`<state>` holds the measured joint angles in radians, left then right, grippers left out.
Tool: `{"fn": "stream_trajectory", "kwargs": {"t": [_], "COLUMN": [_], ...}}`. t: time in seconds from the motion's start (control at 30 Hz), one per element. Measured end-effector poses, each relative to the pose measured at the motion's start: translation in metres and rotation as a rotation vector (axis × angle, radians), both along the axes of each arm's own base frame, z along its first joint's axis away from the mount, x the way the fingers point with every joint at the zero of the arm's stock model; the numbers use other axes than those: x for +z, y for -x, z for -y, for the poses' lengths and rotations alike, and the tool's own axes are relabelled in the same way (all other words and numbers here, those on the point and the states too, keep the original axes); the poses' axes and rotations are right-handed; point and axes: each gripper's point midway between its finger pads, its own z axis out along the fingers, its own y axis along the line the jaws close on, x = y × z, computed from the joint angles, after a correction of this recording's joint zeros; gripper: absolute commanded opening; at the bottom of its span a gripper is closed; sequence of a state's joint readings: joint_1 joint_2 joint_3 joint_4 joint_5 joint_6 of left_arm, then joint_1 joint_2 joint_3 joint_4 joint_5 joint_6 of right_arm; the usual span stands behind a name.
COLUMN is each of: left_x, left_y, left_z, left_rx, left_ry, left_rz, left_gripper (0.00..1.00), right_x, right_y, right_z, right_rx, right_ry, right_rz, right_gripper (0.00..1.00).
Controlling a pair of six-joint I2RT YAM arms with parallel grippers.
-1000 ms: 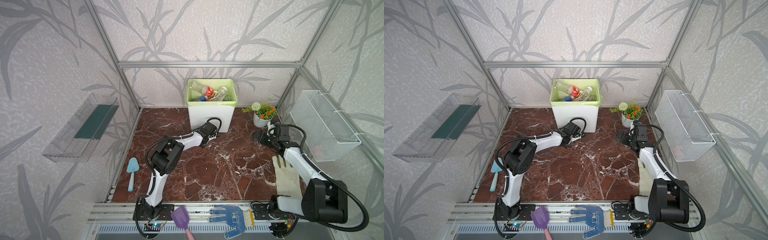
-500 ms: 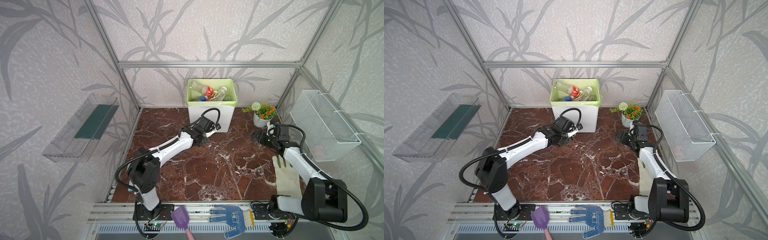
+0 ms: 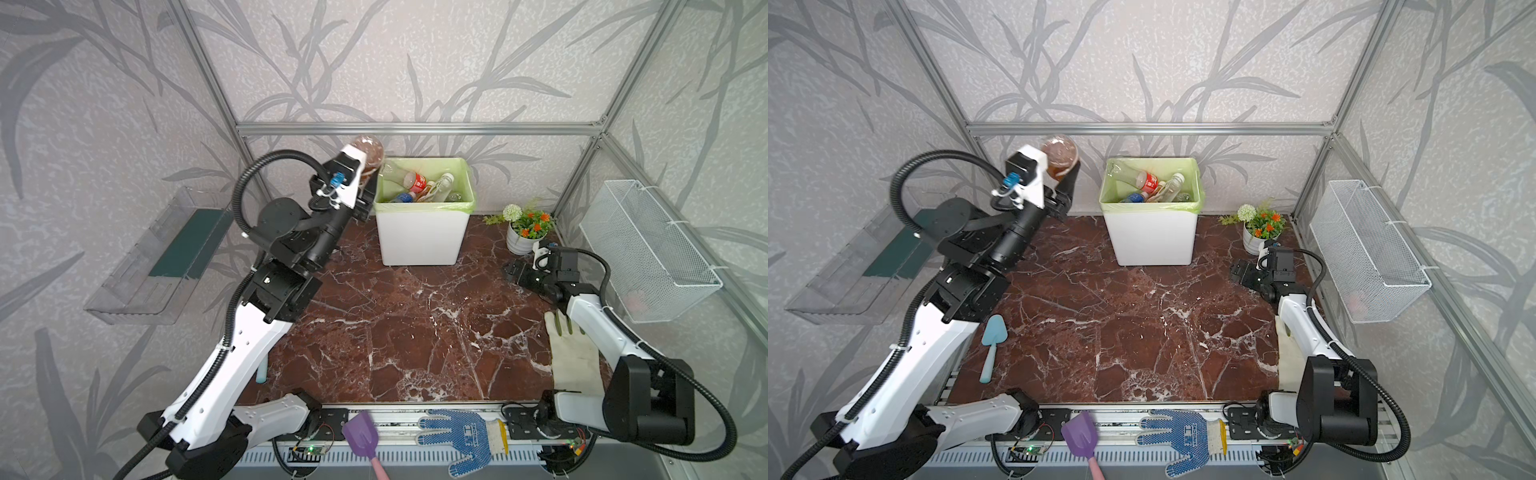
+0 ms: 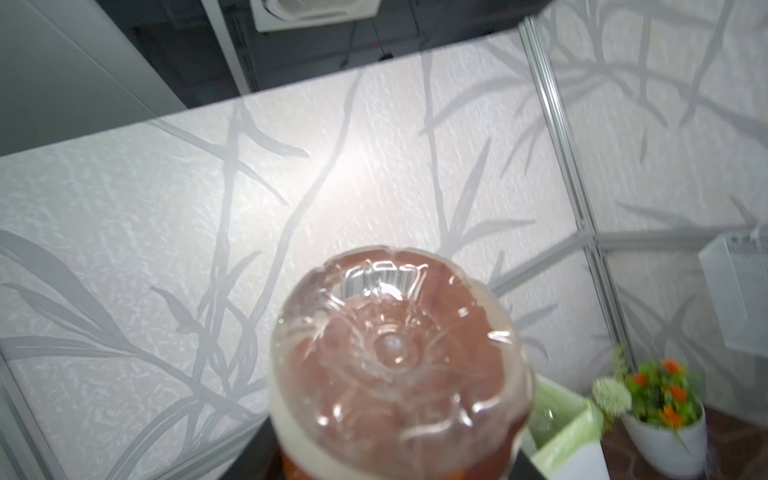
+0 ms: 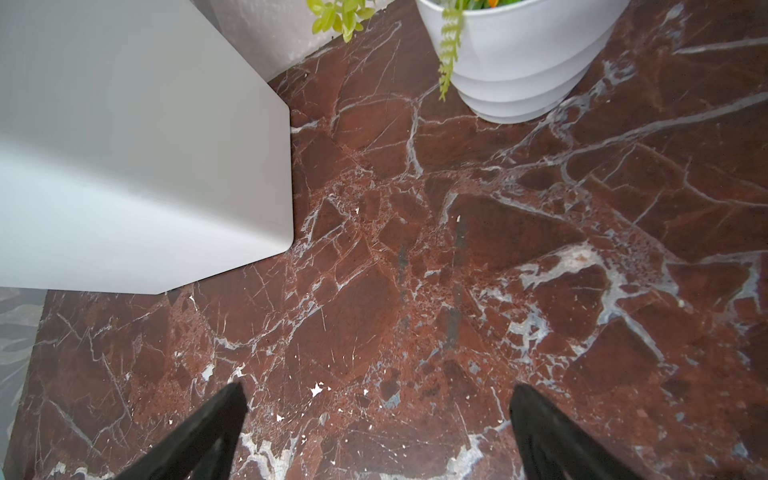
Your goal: Throw the plastic bottles in the bin
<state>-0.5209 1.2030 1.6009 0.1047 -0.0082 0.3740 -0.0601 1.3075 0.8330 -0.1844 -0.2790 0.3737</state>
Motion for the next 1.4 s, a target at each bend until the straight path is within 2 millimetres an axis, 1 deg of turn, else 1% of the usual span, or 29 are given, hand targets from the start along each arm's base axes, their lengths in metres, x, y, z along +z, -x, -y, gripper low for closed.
{"fn": "stream_trajectory", "kwargs": {"t": [0.07, 0.1, 0.13, 0.17, 0.2, 0.23, 0.3, 0.33, 0.37, 0.4, 0.43, 0.47, 0.5, 0.53, 0.57, 0.6, 0.63, 0.7, 0.73, 0.87, 0.93, 0.97, 1.03, 1.1, 1.2, 1.27, 1.3, 1.37, 1.4], "left_x": [0.019, 0.021, 0.02, 0.014, 0.009, -0.007, -0.054, -0.086, -0.123, -0.15, -0.185, -0.211, -0.229, -0.246, -0.257, -0.256, -0.249, -0.227, -0.211, -0.136, -0.108, -0.1, -0.096, -0.107, -0.144, -0.182, -0.197, -0.237, -0.251], "left_y": [-0.014, -0.026, -0.042, -0.064, -0.078, -0.105, -0.155, -0.18, -0.203, -0.218, -0.234, -0.244, -0.249, -0.25, -0.248, -0.245, -0.24, -0.226, -0.217, -0.182, -0.167, -0.162, -0.157, -0.157, -0.165, -0.169, -0.169, -0.164, -0.16], "left_z": [-0.005, -0.003, 0.002, 0.01, 0.017, 0.031, 0.058, 0.07, 0.081, 0.088, 0.096, 0.1, 0.101, 0.098, 0.096, 0.093, 0.089, 0.083, 0.078, 0.06, 0.052, 0.05, 0.045, 0.043, 0.042, 0.038, 0.036, 0.026, 0.021], "left_rx": [-0.028, -0.044, -0.064, -0.092, -0.117, -0.151, -0.191, -0.19, -0.174, -0.155, -0.127, -0.098, -0.076, -0.046, -0.024, -0.014, -0.002, 0.006, 0.013, 0.019, 0.017, 0.018, 0.028, 0.042, 0.079, 0.118, 0.137, 0.186, 0.206], "left_ry": [0.087, 0.115, 0.142, 0.168, 0.186, 0.197, 0.181, 0.16, 0.129, 0.103, 0.065, 0.03, -0.002, -0.03, -0.042, -0.054, -0.057, -0.049, -0.041, 0.018, 0.041, 0.049, 0.054, 0.044, 0.009, -0.022, -0.032, -0.063, -0.074], "left_rz": [0.039, 0.038, 0.029, 0.001, -0.018, -0.071, -0.2, -0.281, -0.38, -0.451, -0.548, -0.621, -0.669, -0.722, -0.765, -0.769, -0.763, -0.728, -0.701, -0.553, -0.493, -0.474, -0.458, -0.475, -0.539, -0.605, -0.626, -0.689, -0.71], "left_gripper": [0.54, 0.55, 0.56, 0.57, 0.57, 0.56, 0.6, 0.67, 0.72, 0.72, 0.74, 0.82, 0.94, 0.98, 0.99, 0.99, 0.99, 0.99, 0.99, 0.99, 0.99, 0.99, 0.99, 0.99, 0.99, 0.99, 0.99, 0.99, 0.99], "right_x": [0.002, 0.003, 0.005, 0.007, 0.008, 0.01, 0.012, 0.012, 0.012, 0.012, 0.012, 0.012, 0.011, 0.011, 0.011, 0.011, 0.011, 0.012, 0.012, 0.013, 0.013, 0.013, 0.013, 0.013, 0.012, 0.008, 0.006, -0.002, -0.007], "right_y": [0.0, 0.0, 0.001, 0.001, 0.001, 0.001, 0.001, 0.001, 0.001, 0.002, 0.002, 0.002, 0.002, 0.002, 0.002, 0.002, 0.002, 0.002, 0.002, 0.002, 0.002, 0.002, 0.002, 0.002, 0.001, 0.002, 0.002, 0.005, 0.006], "right_z": [0.0, 0.0, 0.0, 0.0, 0.001, 0.002, 0.003, 0.004, 0.005, 0.006, 0.008, 0.009, 0.01, 0.011, 0.011, 0.011, 0.012, 0.011, 0.011, 0.008, 0.008, 0.008, 0.008, 0.008, 0.01, 0.013, 0.015, 0.019, 0.02], "right_rx": [0.001, 0.0, 0.0, 0.0, -0.001, -0.002, -0.006, -0.008, -0.009, -0.011, -0.014, -0.018, -0.021, -0.023, -0.023, -0.023, -0.023, -0.021, -0.02, -0.009, -0.009, -0.009, -0.009, -0.003, 0.013, 0.023, 0.026, 0.03, 0.033], "right_ry": [0.001, 0.001, 0.001, 0.002, 0.003, 0.004, 0.005, 0.005, 0.005, 0.006, 0.006, 0.006, 0.006, 0.005, 0.004, 0.003, 0.001, -0.004, -0.008, -0.021, -0.021, -0.021, -0.019, -0.011, 0.027, 0.069, 0.095, 0.145, 0.165], "right_rz": [0.005, 0.008, 0.012, 0.019, 0.024, 0.029, 0.034, 0.035, 0.034, 0.033, 0.032, 0.033, 0.032, 0.031, 0.031, 0.03, 0.03, 0.031, 0.031, 0.032, 0.032, 0.032, 0.033, 0.036, 0.059, 0.081, 0.095, 0.134, 0.153], "right_gripper": [0.99, 0.99, 0.99, 0.99, 0.99, 0.99, 0.99, 0.99, 0.99, 0.99, 0.99, 0.99, 0.99, 0.99, 0.99, 0.99, 0.99, 0.99, 0.99, 0.99, 0.99, 0.99, 0.99, 0.99, 0.99, 0.99, 0.99, 0.99, 0.99]}}
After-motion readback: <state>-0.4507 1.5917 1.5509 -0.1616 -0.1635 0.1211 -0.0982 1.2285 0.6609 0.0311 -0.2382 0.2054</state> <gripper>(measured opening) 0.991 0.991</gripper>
